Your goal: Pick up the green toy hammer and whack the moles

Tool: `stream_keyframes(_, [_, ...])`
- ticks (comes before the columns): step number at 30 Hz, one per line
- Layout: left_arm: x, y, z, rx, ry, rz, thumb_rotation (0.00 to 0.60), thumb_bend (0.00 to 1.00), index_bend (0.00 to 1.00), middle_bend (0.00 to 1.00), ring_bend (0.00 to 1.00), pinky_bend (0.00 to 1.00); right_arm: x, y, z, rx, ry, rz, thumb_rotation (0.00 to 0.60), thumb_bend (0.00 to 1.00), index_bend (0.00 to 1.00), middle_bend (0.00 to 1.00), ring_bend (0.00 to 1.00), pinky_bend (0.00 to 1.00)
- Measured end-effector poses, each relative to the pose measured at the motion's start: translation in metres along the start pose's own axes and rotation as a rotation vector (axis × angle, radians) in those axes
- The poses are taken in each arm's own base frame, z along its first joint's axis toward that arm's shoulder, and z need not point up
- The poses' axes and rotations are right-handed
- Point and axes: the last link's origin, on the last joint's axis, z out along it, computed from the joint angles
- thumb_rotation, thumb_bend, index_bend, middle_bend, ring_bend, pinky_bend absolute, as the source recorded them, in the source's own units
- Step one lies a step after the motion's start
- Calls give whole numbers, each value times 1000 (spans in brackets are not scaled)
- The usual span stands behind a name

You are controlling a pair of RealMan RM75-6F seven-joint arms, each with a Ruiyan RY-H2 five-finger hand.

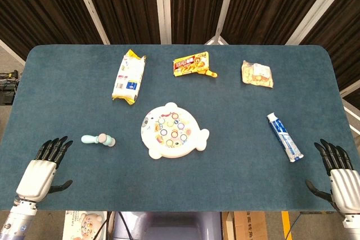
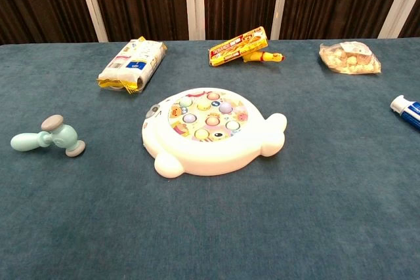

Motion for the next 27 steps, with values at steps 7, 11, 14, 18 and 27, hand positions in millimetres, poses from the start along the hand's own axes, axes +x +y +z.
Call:
stream_keyframes(7, [0,0,1,3,-3,4,600,66,0,0,0,0,0,-1,0,4,0,-1,600,251,0,0,0,0])
stream_keyframes(11, [-1,-1,3,2,-14,14,600,65,2,0,0,1,-1,-1,1,2,0,-2,600,251,0,0,0,0])
stream_keyframes(14, [0,-1,9,0,-18,35,600,66,23,0,0,5,-2,-1,1,0,-3,0,600,251,0,0,0,0])
stream_keyframes(18, [3,0,22,2,-17,47,600,67,62,10,0,45,-2,-1,1,-3,-4,5,600,251,0,0,0,0])
stream_keyframes(27, [13,-3,59,33,-50,59,600,167,300,139,76,232,-3,-1,2,-4,-12,17,600,251,0,0,0,0])
